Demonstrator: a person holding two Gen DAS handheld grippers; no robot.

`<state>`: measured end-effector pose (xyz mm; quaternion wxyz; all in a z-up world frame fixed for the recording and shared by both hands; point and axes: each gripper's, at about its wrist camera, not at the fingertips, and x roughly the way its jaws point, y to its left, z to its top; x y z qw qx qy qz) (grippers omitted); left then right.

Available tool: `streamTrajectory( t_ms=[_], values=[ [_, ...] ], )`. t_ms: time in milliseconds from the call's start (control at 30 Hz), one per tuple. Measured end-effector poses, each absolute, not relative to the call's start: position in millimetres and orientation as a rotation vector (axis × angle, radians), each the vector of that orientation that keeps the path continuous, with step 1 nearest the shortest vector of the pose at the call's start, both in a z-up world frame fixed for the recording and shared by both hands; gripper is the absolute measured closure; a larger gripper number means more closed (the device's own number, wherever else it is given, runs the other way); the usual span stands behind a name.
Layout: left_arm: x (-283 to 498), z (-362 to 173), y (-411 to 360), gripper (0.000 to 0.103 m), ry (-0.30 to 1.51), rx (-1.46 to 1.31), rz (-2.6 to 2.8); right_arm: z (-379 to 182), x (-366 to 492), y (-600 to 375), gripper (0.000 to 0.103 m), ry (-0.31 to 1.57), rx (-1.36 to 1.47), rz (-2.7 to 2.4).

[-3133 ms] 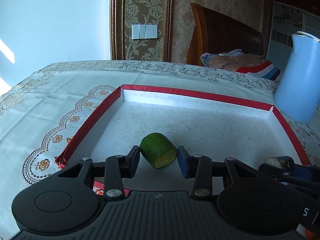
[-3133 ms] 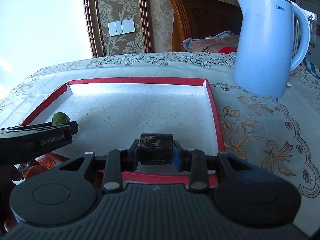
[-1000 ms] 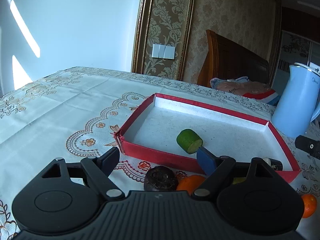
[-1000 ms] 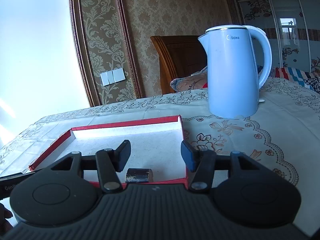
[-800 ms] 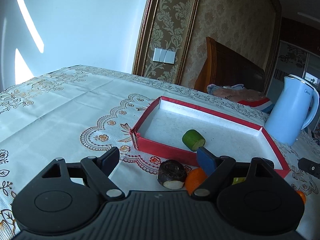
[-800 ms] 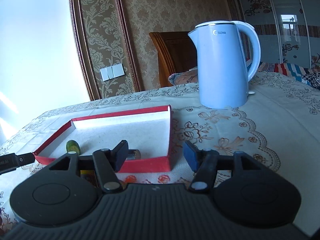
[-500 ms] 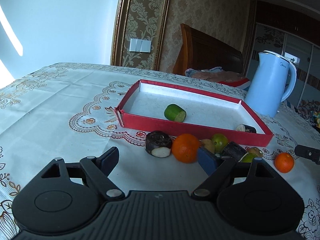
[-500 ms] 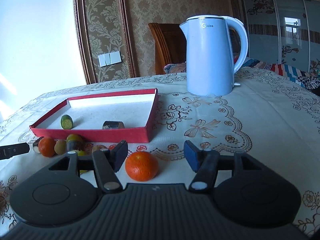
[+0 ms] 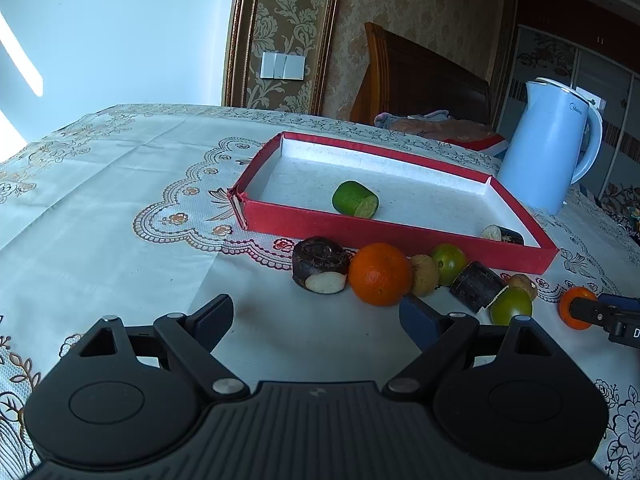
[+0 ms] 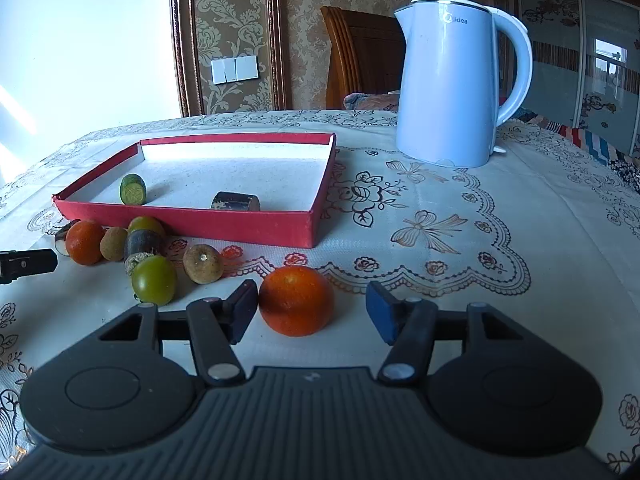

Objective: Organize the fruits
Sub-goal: 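Move right gripper to the tangerine and close on it, then grasp the dark round slice with left gripper while right gripper holds the tangerine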

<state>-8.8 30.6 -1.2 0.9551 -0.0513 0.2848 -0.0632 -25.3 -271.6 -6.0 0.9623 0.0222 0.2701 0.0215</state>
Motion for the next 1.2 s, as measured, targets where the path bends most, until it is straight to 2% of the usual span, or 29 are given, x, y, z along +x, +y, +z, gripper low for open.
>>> streamTrajectory(
  t_ms=[133,233,767,1067,1200],
  values=[
    [-9,-1,31,0.013,0.585,-0.104,-0.124,-7,-19,-267,0.052,0.565,0.034,0.048],
    [-9,-1,31,0.013,0.585,-0.104,-0.113,-8,-17,-266,0.062,0.573,0.036,0.065],
    [-4,7,19,0.013,0.539,-0.029,-0.17,-11,-15,-274,0.064,0.586,0.084,0.071],
    [2,4,39,0.013,0.571,0.024,-0.08,-13,-14,-276,0.064,0.593,0.104,0.079],
    [19,0,38,0.013,0.649,0.021,-0.074,-13,-14,-277,0.064,0.592,0.116,0.082]
  ],
)
